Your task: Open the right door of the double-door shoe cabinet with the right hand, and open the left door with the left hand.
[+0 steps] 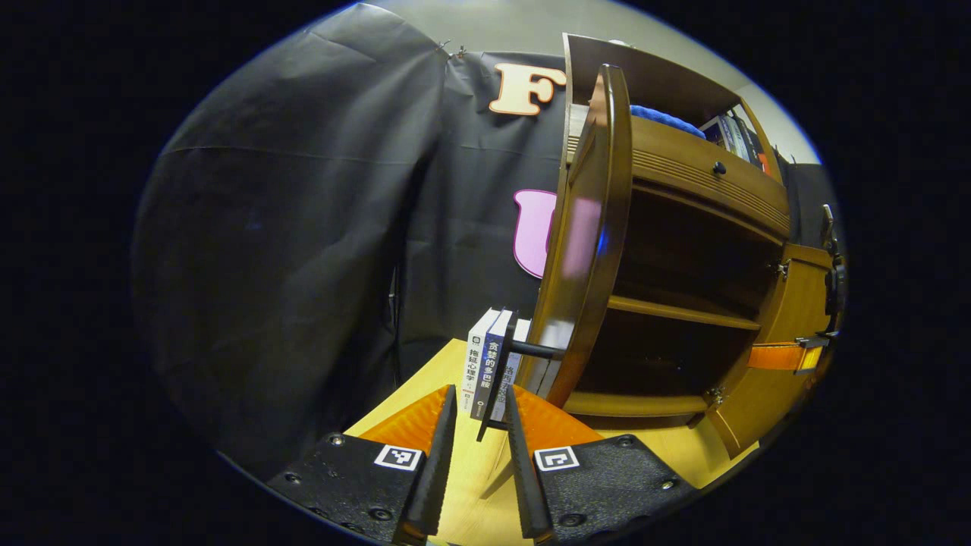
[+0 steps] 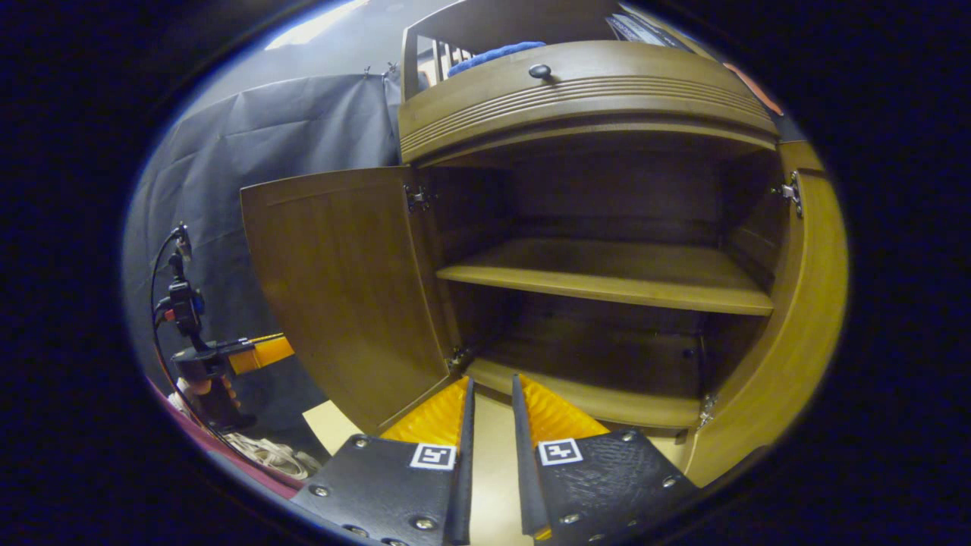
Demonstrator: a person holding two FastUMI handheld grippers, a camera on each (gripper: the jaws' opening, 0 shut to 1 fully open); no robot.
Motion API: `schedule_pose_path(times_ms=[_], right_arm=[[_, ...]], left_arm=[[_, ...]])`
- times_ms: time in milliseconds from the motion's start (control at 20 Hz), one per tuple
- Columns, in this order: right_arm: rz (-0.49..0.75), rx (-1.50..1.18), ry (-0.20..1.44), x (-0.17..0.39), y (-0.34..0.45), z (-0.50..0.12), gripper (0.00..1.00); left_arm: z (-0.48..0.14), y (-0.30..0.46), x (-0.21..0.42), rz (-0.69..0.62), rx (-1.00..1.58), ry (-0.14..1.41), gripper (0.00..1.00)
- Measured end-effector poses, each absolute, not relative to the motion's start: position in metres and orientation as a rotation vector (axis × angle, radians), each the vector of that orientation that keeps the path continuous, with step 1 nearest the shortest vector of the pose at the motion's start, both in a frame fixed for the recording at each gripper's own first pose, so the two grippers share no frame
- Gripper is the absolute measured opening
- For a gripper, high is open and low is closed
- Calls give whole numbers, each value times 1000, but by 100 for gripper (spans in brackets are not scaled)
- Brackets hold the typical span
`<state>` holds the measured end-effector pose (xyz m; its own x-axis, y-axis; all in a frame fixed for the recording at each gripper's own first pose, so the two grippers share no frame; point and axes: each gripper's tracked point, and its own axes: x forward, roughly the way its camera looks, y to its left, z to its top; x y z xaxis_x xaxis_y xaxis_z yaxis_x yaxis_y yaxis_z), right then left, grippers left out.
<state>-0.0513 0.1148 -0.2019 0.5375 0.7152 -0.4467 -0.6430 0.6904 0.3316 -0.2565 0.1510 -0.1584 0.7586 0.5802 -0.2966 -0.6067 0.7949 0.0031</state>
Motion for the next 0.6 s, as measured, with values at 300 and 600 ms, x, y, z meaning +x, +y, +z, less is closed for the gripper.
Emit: schedule_pose_path(times_ms=[300, 600], right_arm=[[816, 149, 595, -53, 115, -201, 25], [810, 157, 600, -55, 111, -202, 25]], left_arm=[[-157, 152, -263, 678, -90, 297, 40], [-157, 152, -267, 696, -103, 289, 40]])
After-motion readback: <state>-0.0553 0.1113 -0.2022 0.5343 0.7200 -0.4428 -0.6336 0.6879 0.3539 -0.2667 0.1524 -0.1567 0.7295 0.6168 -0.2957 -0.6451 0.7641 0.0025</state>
